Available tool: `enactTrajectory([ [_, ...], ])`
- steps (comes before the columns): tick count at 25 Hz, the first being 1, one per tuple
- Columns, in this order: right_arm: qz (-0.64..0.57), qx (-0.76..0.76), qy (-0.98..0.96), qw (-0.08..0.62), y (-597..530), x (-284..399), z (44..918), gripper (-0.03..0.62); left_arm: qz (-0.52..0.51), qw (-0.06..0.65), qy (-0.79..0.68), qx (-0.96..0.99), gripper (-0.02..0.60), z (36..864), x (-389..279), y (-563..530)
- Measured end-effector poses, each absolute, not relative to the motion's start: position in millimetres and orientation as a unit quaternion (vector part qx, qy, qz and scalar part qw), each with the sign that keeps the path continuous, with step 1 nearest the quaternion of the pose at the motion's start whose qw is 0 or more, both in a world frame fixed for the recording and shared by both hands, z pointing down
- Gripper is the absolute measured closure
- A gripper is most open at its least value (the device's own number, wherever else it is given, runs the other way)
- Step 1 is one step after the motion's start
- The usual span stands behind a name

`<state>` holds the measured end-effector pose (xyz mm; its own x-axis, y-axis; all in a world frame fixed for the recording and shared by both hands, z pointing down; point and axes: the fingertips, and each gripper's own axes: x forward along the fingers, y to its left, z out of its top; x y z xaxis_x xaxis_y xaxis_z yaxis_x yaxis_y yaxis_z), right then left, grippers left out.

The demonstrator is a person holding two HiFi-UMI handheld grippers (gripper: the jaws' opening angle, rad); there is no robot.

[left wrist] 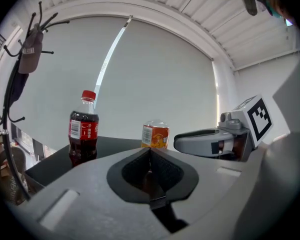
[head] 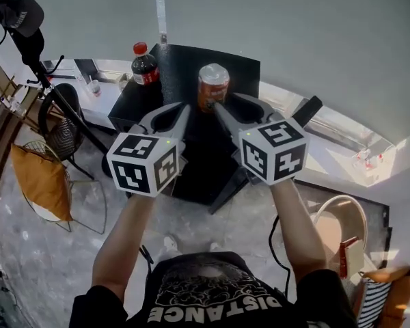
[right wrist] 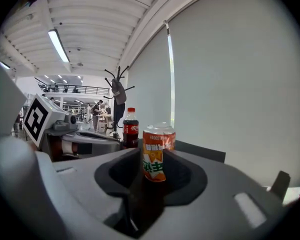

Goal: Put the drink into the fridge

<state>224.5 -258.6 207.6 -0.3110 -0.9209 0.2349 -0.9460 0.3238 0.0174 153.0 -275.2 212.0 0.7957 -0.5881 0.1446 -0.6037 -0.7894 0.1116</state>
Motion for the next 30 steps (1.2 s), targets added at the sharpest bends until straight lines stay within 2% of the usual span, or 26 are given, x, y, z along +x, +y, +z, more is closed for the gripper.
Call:
enactTrajectory([
  [4,0.083,0.618,-0.776,0.099,-270,222,212,0.440,0.060,0.073,-0.267,0.959,0.577,213,153,-285],
  [10,0.107,0.665,-0.734,0.090,-287,217,216,0.329,0.076,0.075,-0.221,0.969,0.577,219,149,-293],
  [18,0.124,0.712,-0.686,0.084,-310,216,220,0.267,0.088,0.072,-0.164,0.980,0.577,224,140,-295],
  [30,0.120,0.746,-0.648,0.096,-331,224,229,0.269,0.085,0.079,-0.137,0.984,0.577,228,131,-298],
])
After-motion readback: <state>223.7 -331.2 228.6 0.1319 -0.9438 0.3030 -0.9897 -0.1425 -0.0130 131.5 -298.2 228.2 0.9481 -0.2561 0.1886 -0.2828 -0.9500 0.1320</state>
